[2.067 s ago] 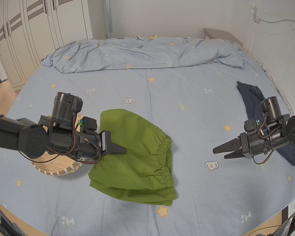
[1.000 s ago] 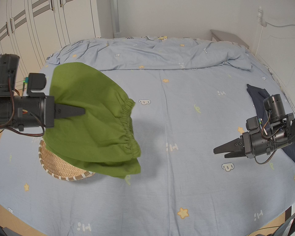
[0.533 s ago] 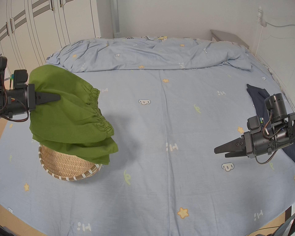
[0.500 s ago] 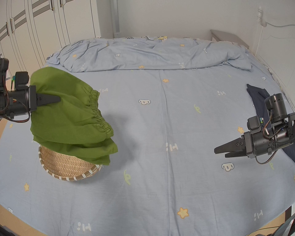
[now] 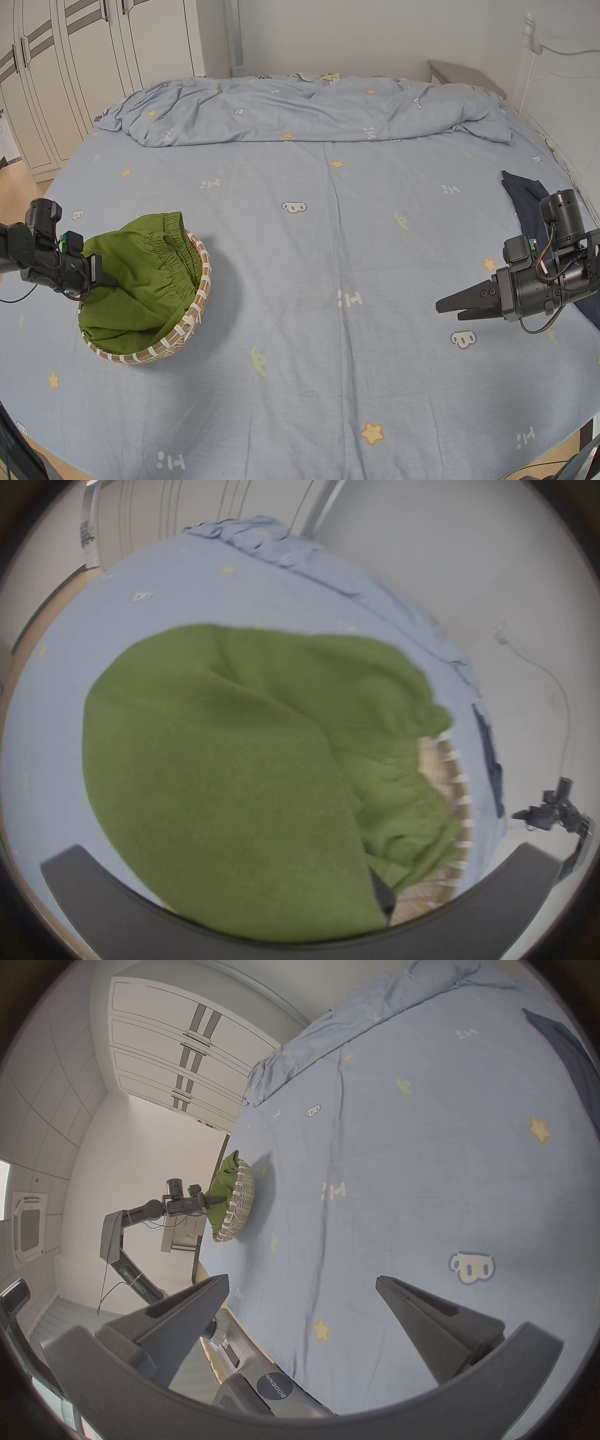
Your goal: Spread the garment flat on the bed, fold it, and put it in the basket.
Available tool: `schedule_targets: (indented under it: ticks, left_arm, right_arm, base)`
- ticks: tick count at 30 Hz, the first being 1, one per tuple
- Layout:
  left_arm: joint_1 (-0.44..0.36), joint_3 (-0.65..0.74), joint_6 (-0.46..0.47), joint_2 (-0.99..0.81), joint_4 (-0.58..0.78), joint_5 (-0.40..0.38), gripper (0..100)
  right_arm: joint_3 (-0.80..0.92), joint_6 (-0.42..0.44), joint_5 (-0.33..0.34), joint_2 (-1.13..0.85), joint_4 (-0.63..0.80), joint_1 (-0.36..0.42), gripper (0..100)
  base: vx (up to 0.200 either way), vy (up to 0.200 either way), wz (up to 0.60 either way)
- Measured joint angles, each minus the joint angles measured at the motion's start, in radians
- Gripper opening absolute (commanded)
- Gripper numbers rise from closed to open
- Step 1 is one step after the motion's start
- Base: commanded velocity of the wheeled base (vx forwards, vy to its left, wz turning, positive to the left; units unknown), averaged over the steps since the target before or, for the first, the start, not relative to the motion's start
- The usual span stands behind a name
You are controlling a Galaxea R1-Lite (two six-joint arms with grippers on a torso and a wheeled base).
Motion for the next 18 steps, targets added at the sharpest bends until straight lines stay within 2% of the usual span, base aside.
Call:
schedule_targets:
  ticks: [3, 5, 6, 12, 18]
  left_arm:
    - [-0.017, 0.002, -0.011, 0.037, 0.002, 0.055, 0]
    - [-0.033, 0.002, -0.033, 0.049, 0.002, 0.06, 0]
    - [-0.041, 0.002, -0.045, 0.053, 0.002, 0.061, 100]
    - [-0.072, 0.0, -0.092, 0.021, 0.004, 0.062, 100]
    - [-0.078, 0.029, -0.093, -0.091, 0.007, 0.064, 100]
  right_arm:
    - [0.001, 0.0, 0.0, 0.0, 0.0, 0.004, 100]
    - [0.001, 0.0, 0.0, 0.0, 0.0, 0.004, 100]
    - [0.001, 0.0, 0.0, 0.0, 0.0, 0.004, 100]
    - [0.001, 0.0, 0.0, 0.0, -0.001, 0.006, 100]
    - [0.002, 0.0, 0.0, 0.0, -0.001, 0.005, 100]
  base:
    - [0.0, 0.0, 0.0]
    - [0.0, 0.0, 0.0]
    - [0.0, 0.0, 0.0]
    - [0.0, 0.0, 0.0]
    - [0.0, 0.0, 0.0]
